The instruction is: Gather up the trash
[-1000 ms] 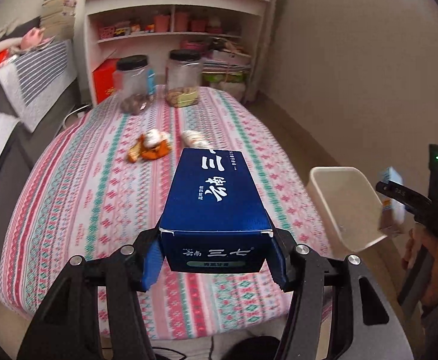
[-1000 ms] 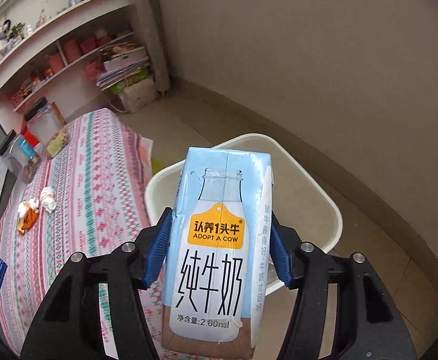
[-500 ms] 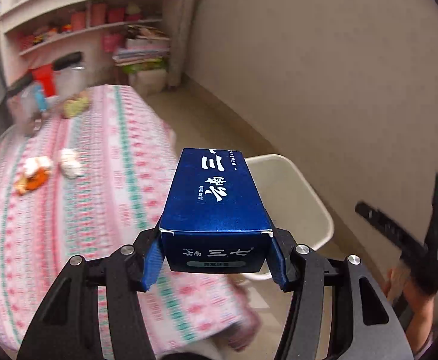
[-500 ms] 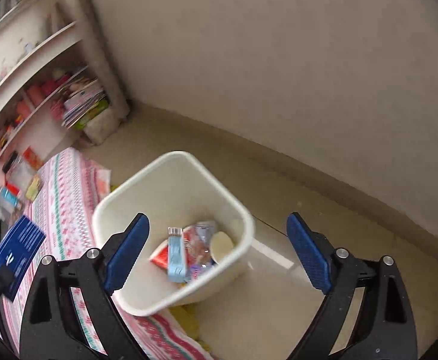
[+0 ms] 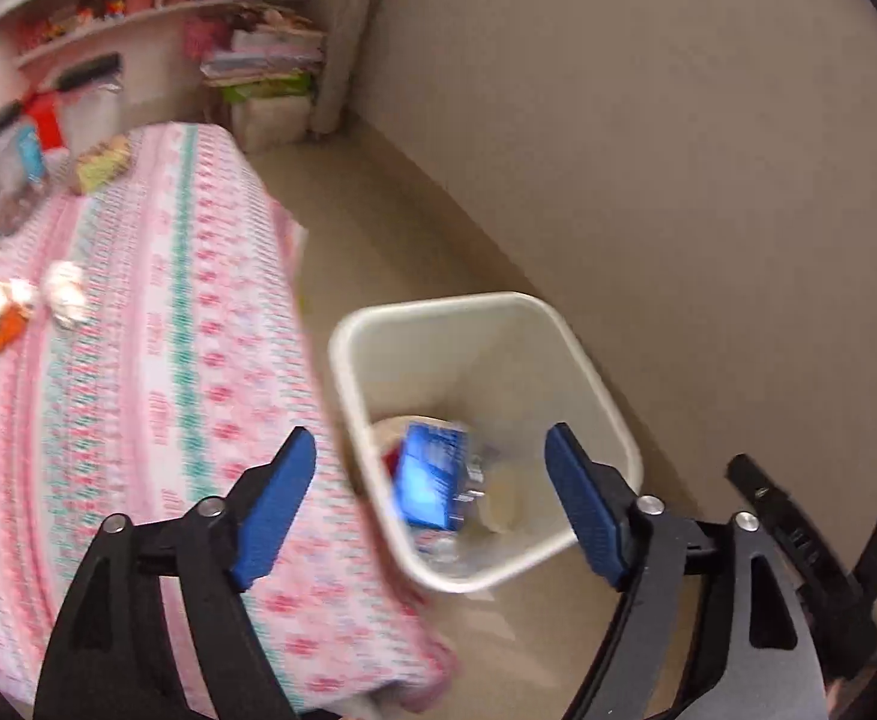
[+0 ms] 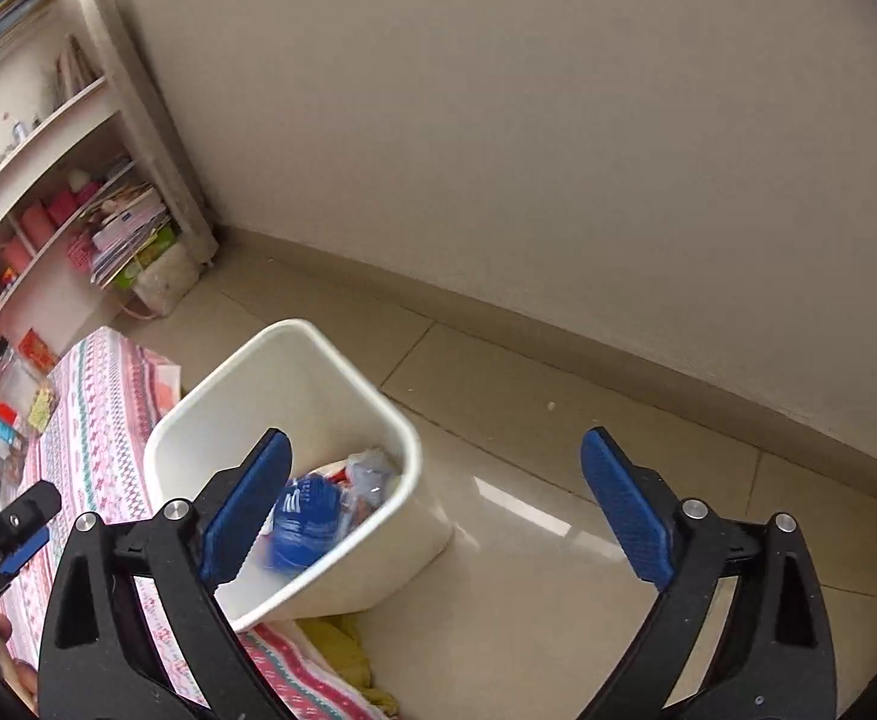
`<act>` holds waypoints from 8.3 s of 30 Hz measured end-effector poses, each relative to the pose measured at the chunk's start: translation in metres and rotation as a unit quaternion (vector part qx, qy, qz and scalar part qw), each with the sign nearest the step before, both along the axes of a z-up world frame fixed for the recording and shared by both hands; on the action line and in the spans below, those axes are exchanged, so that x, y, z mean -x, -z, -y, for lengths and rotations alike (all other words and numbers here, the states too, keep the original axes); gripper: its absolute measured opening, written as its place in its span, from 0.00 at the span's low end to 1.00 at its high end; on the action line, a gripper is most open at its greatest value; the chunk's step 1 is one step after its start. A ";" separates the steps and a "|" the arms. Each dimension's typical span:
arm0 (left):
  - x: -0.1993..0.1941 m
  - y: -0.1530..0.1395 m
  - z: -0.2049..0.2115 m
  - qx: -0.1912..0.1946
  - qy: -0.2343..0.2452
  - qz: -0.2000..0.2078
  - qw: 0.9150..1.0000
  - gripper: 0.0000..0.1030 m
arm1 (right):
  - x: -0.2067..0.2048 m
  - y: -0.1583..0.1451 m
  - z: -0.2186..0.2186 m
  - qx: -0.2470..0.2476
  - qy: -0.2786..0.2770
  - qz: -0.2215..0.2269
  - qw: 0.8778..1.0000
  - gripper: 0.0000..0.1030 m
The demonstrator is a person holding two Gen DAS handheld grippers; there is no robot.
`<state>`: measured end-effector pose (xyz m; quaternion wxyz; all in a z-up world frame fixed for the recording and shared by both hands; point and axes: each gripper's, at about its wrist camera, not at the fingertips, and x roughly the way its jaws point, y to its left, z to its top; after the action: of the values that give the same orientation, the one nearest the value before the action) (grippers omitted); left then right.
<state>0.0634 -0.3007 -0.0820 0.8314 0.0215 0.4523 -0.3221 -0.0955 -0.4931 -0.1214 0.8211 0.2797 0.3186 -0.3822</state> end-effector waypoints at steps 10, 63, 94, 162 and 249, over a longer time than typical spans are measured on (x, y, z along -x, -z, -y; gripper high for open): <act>-0.066 0.031 -0.096 -0.094 -0.114 0.027 0.989 0.79 | -0.081 0.017 -0.075 -0.033 -0.119 -0.019 0.992 0.93; -0.134 0.093 -0.359 -0.030 -0.248 -0.027 0.968 0.17 | -0.310 0.060 -0.292 -0.031 -0.351 -0.088 0.932 0.93; -0.096 0.097 -0.392 -0.023 -0.276 -0.042 0.960 0.17 | -0.358 0.064 -0.305 0.005 -0.398 -0.111 0.911 0.36; -0.034 0.004 -0.028 -0.008 -0.042 0.020 0.999 0.17 | -0.026 0.021 -0.013 -0.021 -0.050 -0.010 0.999 0.86; -0.299 0.092 -0.222 -0.200 -0.180 -0.023 0.963 0.61 | -0.150 0.043 -0.132 -0.021 -0.222 -0.095 0.970 0.93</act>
<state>0.3625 -0.0788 -0.1736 0.8438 0.0979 0.5229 -0.0710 0.0542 -0.3607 -0.1649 0.8455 0.1814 0.4569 -0.2087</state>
